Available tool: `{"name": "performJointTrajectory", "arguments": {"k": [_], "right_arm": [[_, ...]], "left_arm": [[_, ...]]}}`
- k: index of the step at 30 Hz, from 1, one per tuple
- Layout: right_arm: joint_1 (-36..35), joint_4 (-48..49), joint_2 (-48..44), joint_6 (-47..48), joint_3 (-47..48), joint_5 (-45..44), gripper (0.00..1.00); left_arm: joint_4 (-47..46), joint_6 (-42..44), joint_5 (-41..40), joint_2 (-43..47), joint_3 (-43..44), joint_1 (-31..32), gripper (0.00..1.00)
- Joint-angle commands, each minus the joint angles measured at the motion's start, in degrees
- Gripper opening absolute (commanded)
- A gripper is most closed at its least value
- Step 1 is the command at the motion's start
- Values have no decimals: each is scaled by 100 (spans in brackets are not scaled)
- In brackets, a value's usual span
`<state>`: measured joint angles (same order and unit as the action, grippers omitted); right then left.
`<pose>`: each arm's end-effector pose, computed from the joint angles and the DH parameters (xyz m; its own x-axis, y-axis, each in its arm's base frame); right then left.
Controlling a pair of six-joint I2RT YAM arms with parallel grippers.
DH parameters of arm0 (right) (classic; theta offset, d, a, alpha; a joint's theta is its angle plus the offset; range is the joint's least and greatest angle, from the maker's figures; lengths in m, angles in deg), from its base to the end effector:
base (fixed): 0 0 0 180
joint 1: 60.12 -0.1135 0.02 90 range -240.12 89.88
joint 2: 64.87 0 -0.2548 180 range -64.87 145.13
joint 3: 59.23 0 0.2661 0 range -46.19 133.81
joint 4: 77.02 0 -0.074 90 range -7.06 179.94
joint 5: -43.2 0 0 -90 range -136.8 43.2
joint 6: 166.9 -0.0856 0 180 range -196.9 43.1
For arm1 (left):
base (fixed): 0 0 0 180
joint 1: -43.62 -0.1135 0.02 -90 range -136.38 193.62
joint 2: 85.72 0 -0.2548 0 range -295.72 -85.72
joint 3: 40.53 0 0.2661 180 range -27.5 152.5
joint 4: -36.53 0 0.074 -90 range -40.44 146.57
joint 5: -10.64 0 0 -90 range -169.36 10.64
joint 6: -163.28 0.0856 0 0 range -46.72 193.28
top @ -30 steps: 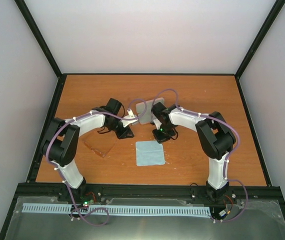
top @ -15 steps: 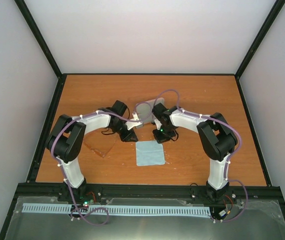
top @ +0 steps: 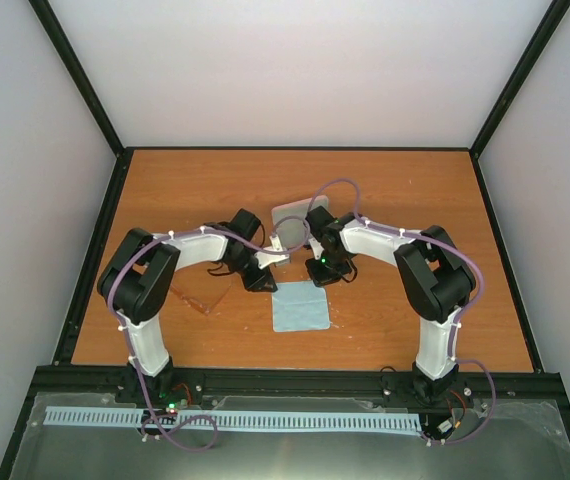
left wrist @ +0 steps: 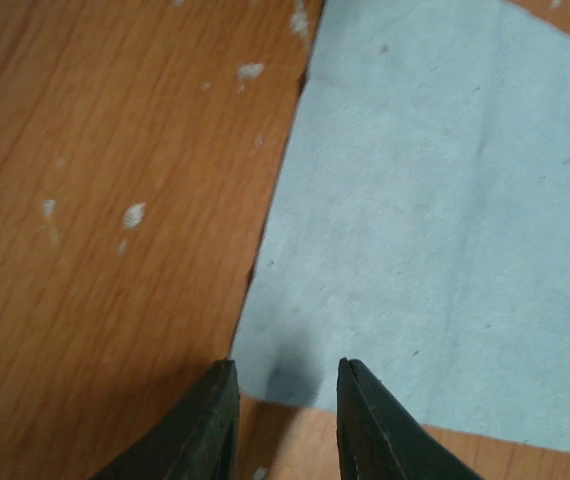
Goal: Organize the sunglasses
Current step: Fold the glasses cleaning cloth at the center of the board.
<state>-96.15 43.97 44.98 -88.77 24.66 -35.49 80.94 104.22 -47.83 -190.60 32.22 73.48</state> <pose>0.2810 0.2251 0.0793 -0.9099 -0.4124 -0.0456 -0.4124 0.8867 0.2092 0.2769 -0.2106 0.0753 -0.4509 0.7642 -0.4611 0.8882 0.3331 -0.3165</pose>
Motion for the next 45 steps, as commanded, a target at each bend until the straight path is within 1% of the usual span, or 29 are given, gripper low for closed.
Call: {"name": "performJointTrajectory", "arguments": {"k": [1, 5, 15, 18, 20, 25, 26, 34, 40, 45], "right_arm": [[-27, 194, 232, -42, -249, -316, 3], [-27, 203, 226, -46, -262, -317, 3], [-27, 263, 189, -93, -325, -315, 3], [-27, 281, 202, -107, -341, -296, 3], [-28, 306, 201, -113, -363, -295, 3], [-27, 342, 152, -134, -465, -330, 3], [-29, 356, 145, -151, -486, -348, 3], [-21, 504, -15, -199, -400, -549, 3], [-5, 550, 78, -94, -75, -700, 3], [111, 518, 154, 39, 145, -867, 3]], "left_arm": [[-284, -107, -350, -115, -142, 122, 29], [-374, -135, -363, -176, -196, 135, 29], [-435, -66, -518, -144, -376, 346, 23], [-501, 8, -716, -98, -500, 433, 21], [-524, 23, -771, -78, -563, 460, 17], [-633, 7, -985, -45, -673, 459, 2], [-650, 9, -1015, -35, -683, 461, 1], [-872, 16, -1225, 209, -552, 455, 1], [-980, 167, -1392, 51, -50, 459, 1], [-1097, 324, -1457, -43, 161, 459, 1]]}}
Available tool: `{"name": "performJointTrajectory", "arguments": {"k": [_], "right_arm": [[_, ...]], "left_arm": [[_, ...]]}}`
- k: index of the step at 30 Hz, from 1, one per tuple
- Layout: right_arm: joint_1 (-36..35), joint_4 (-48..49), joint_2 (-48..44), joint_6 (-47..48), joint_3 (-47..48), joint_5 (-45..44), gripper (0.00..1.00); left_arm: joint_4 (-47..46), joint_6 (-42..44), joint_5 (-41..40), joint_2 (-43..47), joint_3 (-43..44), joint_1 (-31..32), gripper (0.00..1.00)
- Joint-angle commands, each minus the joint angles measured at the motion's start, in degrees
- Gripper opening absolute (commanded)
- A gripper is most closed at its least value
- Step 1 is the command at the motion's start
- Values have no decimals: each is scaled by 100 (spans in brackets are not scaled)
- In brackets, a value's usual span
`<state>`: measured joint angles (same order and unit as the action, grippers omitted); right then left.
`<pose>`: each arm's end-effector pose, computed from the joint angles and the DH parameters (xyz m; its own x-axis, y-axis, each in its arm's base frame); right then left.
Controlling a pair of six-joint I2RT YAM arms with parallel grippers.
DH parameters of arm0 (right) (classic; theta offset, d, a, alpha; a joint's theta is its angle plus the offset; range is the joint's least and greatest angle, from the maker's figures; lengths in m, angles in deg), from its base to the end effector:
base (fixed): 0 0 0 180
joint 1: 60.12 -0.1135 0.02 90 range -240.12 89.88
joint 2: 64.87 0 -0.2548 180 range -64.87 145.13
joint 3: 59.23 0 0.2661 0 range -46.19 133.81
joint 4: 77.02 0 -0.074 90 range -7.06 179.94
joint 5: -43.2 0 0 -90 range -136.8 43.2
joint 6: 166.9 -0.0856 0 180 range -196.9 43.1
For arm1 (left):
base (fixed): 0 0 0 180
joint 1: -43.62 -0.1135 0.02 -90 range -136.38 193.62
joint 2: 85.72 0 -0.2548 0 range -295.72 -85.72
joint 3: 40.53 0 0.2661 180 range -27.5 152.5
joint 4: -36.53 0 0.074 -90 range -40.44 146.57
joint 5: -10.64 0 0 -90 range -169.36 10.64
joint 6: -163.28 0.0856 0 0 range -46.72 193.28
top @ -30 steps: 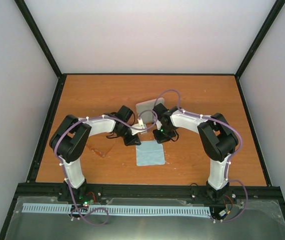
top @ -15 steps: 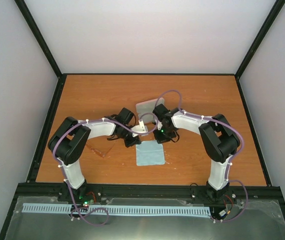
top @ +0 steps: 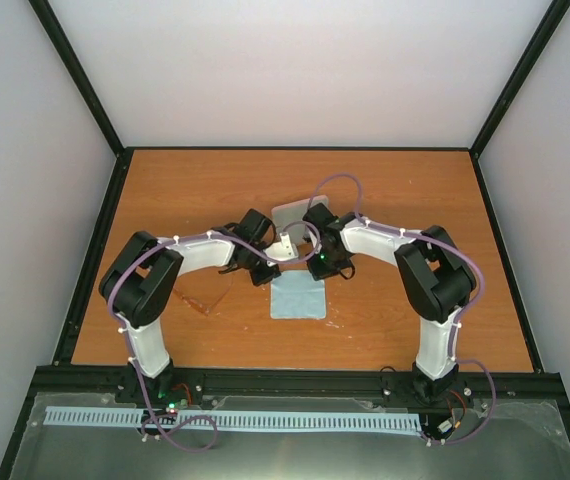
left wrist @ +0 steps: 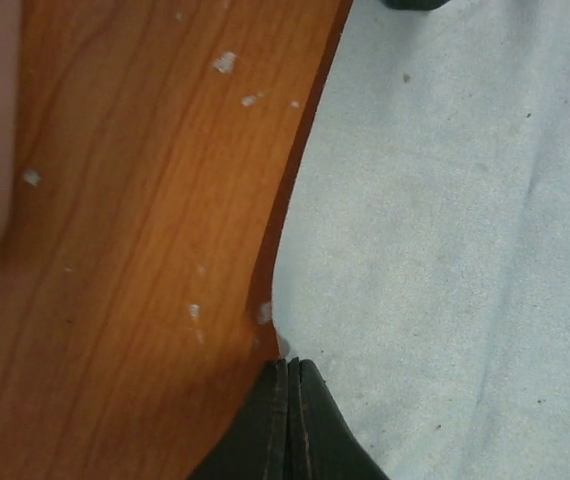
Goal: Organize the sunglasses
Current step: Fold the glasses cleaning cloth at the center of the board.
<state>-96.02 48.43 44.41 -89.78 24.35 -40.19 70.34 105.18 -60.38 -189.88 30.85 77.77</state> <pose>0.2946 0.2254 0.0819 -0.9116 -0.3865 -0.1398 -0.4053 0.9021 0.1483 0.2886 -0.2294 0.0743 -0.3077 0.8126 -0.4950 0.9428 0.3306 -0.0434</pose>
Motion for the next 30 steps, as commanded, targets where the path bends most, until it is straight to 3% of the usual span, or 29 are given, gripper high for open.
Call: {"name": "performJointTrajectory", "arguments": {"k": [1, 13, 30], "right_arm": [[121, 58, 223, 181, 217, -421, 3], [149, 320, -276, 177, -152, -92, 3], [145, 731, -874, 137, -845, 515, 3]], "left_arm": [[-50, 244, -204, -128, 338, 30, 1], [-122, 16, 49, 492, 250, 32, 1], [-372, 1, 259, 842, -639, 37, 1]]}}
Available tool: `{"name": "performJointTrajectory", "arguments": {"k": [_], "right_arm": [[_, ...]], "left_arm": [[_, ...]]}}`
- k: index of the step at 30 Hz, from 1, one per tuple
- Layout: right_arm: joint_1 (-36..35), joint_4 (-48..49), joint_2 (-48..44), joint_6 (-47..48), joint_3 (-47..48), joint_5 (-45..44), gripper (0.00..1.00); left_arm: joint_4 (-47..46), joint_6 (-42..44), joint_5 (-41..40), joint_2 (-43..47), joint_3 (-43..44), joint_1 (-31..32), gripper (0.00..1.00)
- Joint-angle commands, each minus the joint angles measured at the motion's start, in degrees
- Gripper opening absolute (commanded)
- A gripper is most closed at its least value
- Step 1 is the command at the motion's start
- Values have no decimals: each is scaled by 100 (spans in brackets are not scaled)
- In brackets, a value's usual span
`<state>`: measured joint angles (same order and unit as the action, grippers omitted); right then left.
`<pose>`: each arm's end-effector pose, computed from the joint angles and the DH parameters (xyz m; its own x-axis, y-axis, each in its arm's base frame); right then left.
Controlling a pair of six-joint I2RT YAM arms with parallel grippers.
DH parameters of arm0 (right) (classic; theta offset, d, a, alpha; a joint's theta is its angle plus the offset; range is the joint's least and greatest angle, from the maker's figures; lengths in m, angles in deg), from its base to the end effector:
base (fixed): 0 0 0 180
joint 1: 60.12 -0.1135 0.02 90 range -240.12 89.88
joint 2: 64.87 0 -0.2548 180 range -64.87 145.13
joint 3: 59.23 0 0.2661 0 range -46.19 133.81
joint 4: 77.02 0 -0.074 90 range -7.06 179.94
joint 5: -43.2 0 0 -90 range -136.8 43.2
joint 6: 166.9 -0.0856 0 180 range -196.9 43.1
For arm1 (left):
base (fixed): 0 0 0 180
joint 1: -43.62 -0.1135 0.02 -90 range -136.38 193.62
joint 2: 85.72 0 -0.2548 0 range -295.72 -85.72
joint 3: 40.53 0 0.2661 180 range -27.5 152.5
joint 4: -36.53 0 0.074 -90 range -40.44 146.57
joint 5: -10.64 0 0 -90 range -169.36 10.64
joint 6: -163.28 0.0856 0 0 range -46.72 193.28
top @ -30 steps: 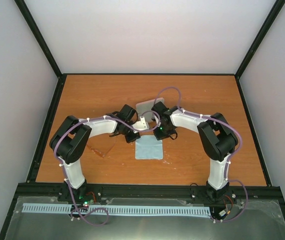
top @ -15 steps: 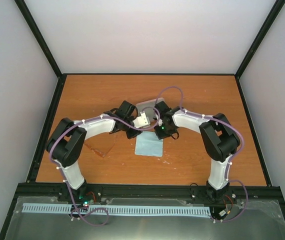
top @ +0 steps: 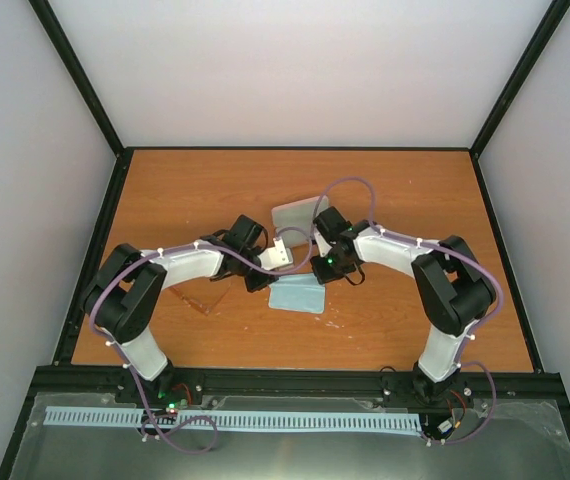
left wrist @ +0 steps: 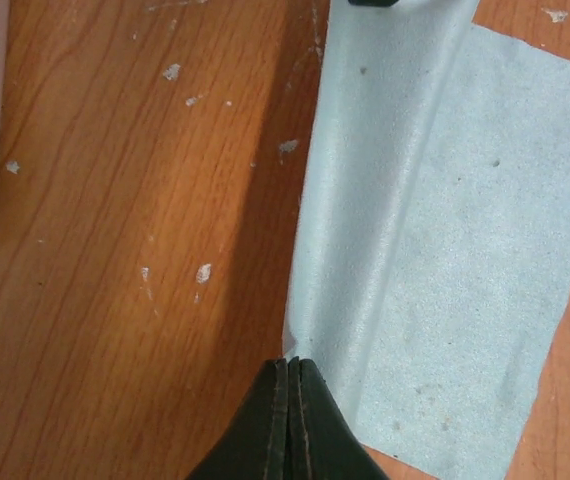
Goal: Organize the sunglasses
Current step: Fold the glasses cleaning cloth at the center of the board.
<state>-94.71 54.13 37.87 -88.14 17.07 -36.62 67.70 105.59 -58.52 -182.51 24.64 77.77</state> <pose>0.2834 0.2138 0.0905 -0.8971 -0.3856 -0.2157 -0.4291 0.8768 0.2172 0.2702 -0.2201 0.0900 -0.2697 0.7865 -0.5556 0.9506 0.3097 -0.0230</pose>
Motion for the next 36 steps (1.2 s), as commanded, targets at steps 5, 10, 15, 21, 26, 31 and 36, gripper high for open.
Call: {"name": "performJointTrajectory", "arguments": {"k": [5, 10, 15, 21, 26, 31, 36], "right_arm": [[5, 274, -400, -66, -350, 462, 3], [-10, 290, -399, -53, -509, 816, 3], [-39, 320, -442, -66, -582, 855, 3], [-37, 381, -660, -241, -540, 61, 3], [-39, 435, -737, -166, -332, -454, 3], [-39, 445, -603, -19, -207, -462, 3], [-39, 476, -559, 43, -246, -316, 3]], "left_arm": [[-95, -84, 111, 153, -50, 39, 1], [-67, -88, 196, 217, -132, 39, 1], [-38, -129, 290, 329, -185, 39, 1], [-224, -295, 362, 516, -243, 39, 1], [-358, -328, 365, 506, -192, 39, 1], [-429, -279, 331, 450, -204, 39, 1], [-508, -270, 274, 482, -247, 39, 1]]}}
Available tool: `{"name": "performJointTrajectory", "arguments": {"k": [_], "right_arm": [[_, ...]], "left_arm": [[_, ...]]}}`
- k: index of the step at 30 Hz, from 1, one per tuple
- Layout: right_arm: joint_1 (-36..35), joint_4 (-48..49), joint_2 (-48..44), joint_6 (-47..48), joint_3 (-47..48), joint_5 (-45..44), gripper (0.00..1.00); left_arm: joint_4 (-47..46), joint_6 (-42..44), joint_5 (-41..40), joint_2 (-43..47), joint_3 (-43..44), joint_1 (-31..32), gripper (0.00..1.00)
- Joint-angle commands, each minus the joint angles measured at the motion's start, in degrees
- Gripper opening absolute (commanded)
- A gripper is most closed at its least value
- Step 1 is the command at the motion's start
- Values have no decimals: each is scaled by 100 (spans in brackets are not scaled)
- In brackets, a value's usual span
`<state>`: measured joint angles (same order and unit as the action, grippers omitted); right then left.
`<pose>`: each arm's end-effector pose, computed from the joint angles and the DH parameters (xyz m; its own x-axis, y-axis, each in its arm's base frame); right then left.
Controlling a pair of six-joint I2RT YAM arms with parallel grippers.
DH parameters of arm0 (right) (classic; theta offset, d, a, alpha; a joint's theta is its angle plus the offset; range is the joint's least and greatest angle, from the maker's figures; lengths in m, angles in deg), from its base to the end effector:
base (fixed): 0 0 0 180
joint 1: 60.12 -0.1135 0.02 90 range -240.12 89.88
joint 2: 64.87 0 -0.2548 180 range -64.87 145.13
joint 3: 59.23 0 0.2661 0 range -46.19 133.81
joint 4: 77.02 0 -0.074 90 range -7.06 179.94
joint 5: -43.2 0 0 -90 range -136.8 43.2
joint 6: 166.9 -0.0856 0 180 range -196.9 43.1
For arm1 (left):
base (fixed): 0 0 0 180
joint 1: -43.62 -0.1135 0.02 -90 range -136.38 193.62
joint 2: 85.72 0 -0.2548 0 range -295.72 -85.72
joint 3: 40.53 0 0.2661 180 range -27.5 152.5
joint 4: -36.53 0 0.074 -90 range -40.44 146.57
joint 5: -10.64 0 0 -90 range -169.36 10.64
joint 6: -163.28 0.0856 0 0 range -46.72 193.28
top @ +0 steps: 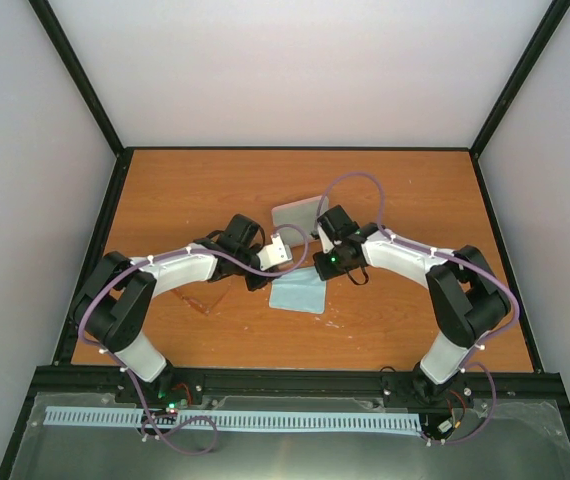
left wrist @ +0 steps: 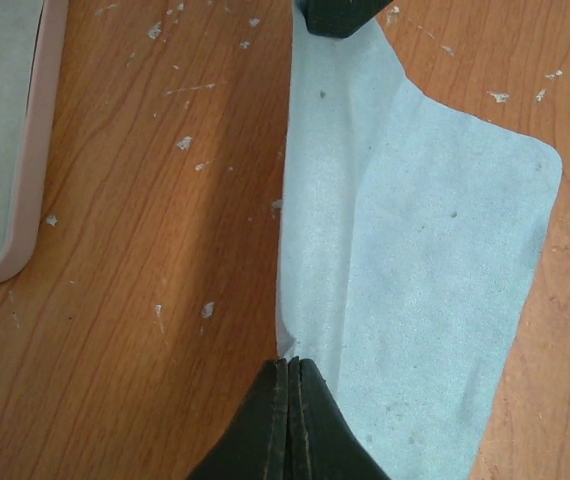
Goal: Organize the sunglasses
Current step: Fold the glasses cleaning cloth at the center of the board.
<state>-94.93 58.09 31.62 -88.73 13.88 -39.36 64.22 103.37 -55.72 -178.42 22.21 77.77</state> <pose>0.2826 0.2100 0.1135 -0.8706 -0.3577 -0.3377 -0.4362 0.8788 0.1936 0.2655 -0.2216 0.1064 -0.2581 0.7300 -0.6328 0.9491 0.3140 -0.0248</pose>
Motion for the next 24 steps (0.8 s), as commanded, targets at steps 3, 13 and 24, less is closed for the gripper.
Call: {"name": "performJointTrajectory", "arguments": {"k": [3, 13, 24], "right_arm": [[-17, 128, 21, 96, -8, 95, 3], [-17, 261, -211, 94, -302, 386, 3], [-24, 317, -342, 68, -609, 776, 3]], "left_arm": [[-188, -23, -33, 127, -54, 38, 1], [-475, 244, 44, 332, -465, 38, 1], [-505, 425, 278, 415, -611, 48, 4]]}}
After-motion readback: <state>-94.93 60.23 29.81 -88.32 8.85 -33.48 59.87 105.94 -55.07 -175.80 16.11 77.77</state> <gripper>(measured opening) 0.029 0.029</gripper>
